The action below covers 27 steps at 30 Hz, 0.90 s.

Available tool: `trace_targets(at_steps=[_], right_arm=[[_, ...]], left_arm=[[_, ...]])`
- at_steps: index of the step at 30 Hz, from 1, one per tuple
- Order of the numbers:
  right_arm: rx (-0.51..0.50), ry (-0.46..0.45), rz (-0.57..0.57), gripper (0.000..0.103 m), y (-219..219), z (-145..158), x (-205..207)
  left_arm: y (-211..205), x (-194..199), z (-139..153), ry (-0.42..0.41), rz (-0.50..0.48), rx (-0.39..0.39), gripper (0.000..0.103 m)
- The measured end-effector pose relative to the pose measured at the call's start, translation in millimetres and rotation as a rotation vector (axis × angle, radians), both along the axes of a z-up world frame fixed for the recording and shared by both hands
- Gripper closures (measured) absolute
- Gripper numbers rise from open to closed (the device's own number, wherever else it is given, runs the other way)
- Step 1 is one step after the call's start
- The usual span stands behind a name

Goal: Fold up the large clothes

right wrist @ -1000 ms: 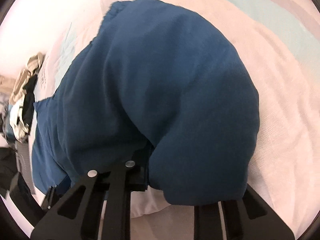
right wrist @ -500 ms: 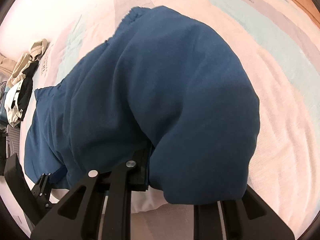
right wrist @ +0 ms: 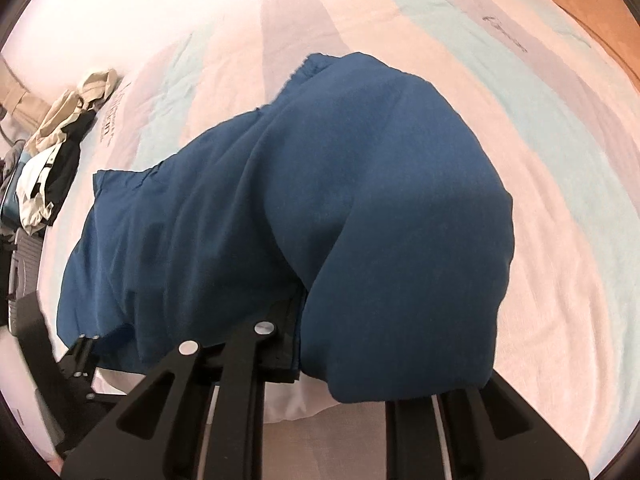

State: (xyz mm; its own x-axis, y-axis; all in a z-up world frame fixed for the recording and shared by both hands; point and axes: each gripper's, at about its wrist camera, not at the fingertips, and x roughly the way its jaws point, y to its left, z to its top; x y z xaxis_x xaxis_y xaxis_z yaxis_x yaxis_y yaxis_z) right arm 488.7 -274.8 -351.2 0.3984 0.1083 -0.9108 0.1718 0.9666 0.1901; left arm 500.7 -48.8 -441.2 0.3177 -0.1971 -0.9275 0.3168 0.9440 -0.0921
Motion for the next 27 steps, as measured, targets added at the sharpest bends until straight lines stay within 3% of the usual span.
trace_targets(at_steps=[6,13,20,27], right_arm=[[-0.021,-0.038,0.051,0.09,11,17,-1],[-0.073,-0.115,0.161,0.091,42,56,0],[-0.078,-0.164,0.291,0.091,92,70,-1],[-0.087,-0.195,0.338,0.092,113,84,6]], left_arm=[[-1,6,-3,-0.003,0.011,-0.019,0.005],[28,0,25,-0.024,0.021,0.009,0.005],[42,-1,-7,0.01,0.057,-0.041,0.005],[80,-17,41,-0.072,0.11,-0.067,0.007]])
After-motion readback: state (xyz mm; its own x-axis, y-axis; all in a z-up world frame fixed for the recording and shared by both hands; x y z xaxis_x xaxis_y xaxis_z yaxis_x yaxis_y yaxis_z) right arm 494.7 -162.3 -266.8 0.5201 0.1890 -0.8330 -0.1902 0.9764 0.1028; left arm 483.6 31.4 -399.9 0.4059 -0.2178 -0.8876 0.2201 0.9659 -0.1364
